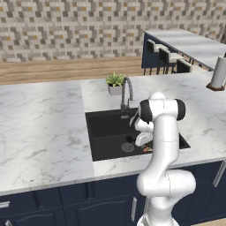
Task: Pick up the dish brush and bar soap from the sink, and place them back in the cabinet, and close the cabinet door.
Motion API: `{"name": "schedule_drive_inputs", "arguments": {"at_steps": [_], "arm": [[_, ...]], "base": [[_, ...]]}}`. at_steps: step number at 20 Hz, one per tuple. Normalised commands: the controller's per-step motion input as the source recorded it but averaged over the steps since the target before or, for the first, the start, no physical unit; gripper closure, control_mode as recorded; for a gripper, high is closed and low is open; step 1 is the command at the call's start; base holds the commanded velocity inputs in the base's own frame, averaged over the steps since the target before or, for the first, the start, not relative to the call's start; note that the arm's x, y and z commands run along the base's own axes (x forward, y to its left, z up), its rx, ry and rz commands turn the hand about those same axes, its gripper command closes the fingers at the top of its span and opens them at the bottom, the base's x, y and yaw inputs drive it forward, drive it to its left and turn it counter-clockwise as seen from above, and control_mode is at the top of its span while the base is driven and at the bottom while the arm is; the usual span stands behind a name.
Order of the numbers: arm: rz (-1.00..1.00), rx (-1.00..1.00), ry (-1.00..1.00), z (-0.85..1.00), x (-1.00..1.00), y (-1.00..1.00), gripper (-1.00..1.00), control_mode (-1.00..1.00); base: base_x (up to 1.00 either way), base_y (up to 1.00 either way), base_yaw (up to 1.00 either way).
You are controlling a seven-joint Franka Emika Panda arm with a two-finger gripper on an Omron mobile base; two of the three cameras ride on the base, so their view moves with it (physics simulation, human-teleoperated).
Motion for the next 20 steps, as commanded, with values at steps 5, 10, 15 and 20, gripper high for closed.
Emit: {"name": "schedule_drive_inputs", "arguments": {"at_steps": [5, 10, 15, 20], "arm": [[0.00, 0.00, 0.00, 0.39, 0.00, -0.06, 1.00, -1.00], [0.00, 0.00, 0.00, 0.35, -0.06, -0.11, 1.00, -1.00], [0.00, 0.00, 0.00, 0.32, -0.15, -0.15, 1.00, -1.00], [0.00, 0.00, 0.00, 0.37, -0.33, -0.14, 1.00, -1.00]], "base": [[0.00, 0.00, 0.00], [0.00, 0.00, 0.00], [0.00, 0.00, 0.00], [0.00, 0.00, 0.00]]}}
